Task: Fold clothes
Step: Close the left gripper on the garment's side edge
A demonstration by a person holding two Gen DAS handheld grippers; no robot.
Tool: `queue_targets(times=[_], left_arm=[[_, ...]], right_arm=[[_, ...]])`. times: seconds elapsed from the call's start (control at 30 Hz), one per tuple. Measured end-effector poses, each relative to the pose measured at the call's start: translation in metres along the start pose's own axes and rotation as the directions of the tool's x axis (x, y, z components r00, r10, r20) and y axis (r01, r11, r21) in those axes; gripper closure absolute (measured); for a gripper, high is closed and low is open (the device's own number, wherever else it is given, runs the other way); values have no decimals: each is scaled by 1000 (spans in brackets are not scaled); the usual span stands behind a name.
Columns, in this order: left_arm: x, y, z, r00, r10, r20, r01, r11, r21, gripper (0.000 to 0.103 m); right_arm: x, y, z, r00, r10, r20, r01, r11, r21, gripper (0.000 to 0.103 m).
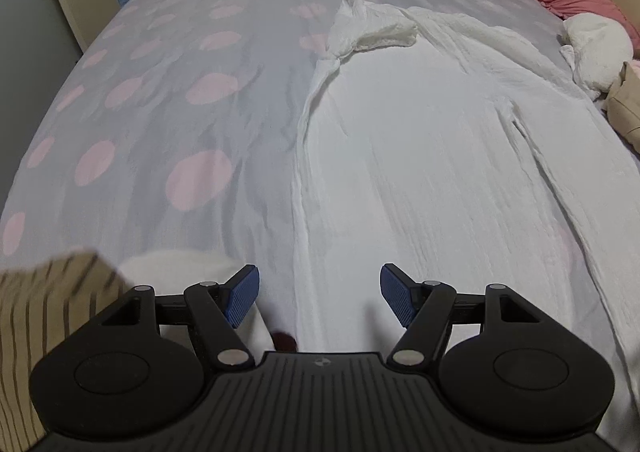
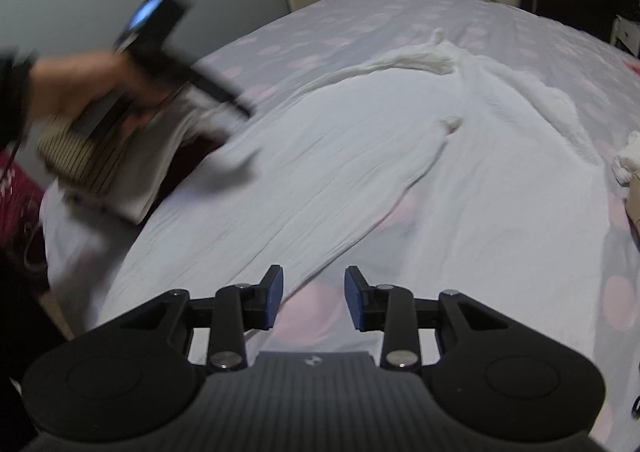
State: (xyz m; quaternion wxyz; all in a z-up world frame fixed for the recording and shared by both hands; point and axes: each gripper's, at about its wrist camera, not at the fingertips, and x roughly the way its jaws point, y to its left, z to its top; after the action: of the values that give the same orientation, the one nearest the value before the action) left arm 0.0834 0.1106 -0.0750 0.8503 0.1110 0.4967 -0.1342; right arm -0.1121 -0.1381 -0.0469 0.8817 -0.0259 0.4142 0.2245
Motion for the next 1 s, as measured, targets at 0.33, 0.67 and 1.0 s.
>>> queue_targets(times=[0.33, 0.67, 1.0], left_arm=[[47, 24, 24, 995, -8, -95, -4, 992, -126, 37], [70, 35, 38, 992, -68, -102, 39, 965, -258, 42], [77, 20, 43, 981, -130, -142, 97, 971, -218, 102]], right_arm=[[-10, 67, -51, 999, -22, 37, 19, 997, 78, 61], [-12, 99, -69, 998, 42, 40, -44, 998, 45, 59], [4, 124, -75, 996, 91, 25, -91, 996, 23, 58]])
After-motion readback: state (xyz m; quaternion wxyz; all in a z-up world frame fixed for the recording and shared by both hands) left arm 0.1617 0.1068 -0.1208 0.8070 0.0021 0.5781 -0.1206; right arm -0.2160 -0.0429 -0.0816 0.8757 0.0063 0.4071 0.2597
